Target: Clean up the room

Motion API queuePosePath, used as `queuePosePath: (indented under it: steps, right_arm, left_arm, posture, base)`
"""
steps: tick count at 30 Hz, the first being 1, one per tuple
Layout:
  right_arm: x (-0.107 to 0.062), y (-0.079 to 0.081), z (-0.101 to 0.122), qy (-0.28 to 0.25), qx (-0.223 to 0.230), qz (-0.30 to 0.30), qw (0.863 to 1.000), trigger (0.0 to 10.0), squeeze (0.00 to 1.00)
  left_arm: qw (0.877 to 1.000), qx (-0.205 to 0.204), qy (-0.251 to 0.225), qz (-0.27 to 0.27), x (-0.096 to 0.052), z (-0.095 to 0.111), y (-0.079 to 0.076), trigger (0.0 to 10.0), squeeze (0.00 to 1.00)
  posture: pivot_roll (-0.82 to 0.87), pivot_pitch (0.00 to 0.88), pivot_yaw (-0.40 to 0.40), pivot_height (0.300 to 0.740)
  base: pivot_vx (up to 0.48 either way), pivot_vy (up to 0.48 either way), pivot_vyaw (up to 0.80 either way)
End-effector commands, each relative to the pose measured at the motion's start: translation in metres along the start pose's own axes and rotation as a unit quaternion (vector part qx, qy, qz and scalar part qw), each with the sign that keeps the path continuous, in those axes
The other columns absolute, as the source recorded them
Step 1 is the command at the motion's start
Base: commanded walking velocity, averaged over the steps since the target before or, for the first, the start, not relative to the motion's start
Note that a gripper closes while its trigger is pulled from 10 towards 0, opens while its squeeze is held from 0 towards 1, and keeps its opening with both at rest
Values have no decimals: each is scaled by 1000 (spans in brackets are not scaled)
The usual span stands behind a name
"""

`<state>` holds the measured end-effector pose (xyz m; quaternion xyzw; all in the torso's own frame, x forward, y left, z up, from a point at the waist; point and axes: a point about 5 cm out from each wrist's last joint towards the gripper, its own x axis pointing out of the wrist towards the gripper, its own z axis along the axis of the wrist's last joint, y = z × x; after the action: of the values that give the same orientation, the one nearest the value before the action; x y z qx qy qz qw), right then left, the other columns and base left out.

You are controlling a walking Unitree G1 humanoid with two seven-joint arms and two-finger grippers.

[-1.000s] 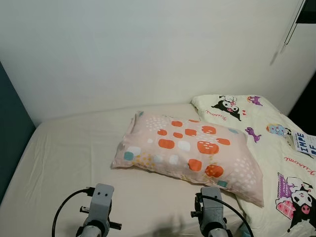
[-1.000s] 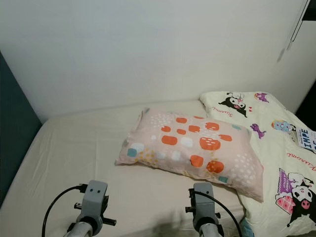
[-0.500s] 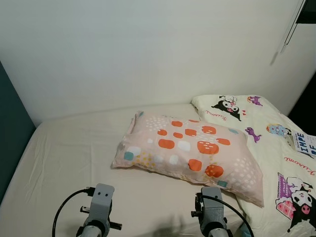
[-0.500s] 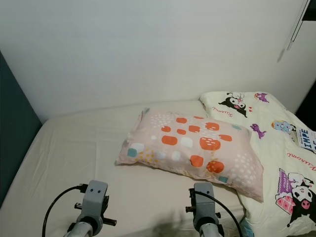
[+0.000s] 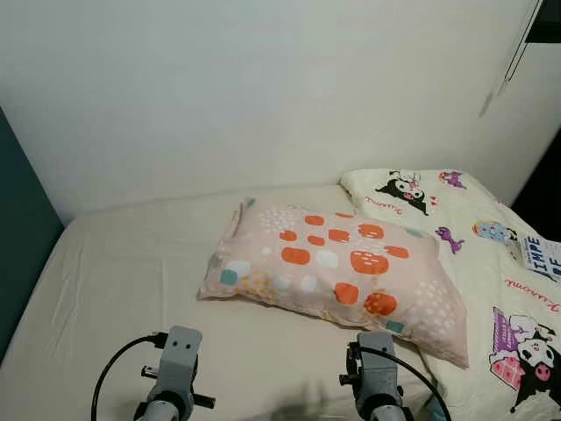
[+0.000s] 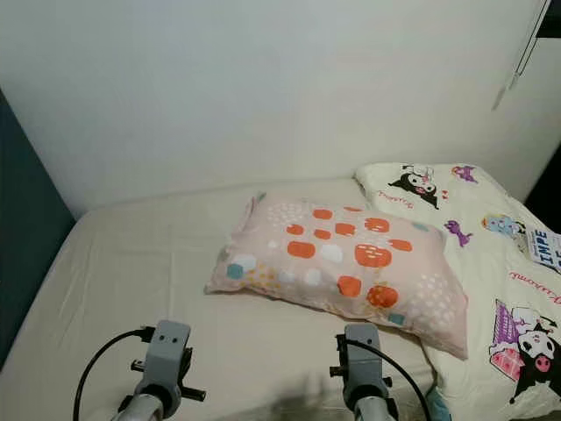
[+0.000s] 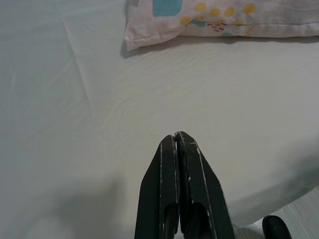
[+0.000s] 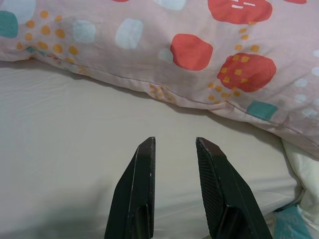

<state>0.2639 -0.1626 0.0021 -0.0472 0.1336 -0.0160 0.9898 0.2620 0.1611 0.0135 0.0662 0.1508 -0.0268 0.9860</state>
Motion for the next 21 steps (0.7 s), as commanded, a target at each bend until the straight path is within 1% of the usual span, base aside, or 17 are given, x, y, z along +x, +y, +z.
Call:
queuePosePath:
  steps: [1, 21]
  right_arm:
    - [-1, -2, 0, -2, 7, -7, 1000, 10000, 0]
    - [0, -2, 1, -5, 9, -5, 1000, 10000, 0]
  left_arm:
    - [1000, 6, 9, -1, -1, -3, 1, 10000, 0]
    - [1000, 6, 10, 0, -1, -3, 2, 10000, 0]
  posture:
    - [31, 110, -7, 676]
    - [32, 111, -7, 676]
  base:
    - [0, 0, 0]
    - [0, 0, 0]
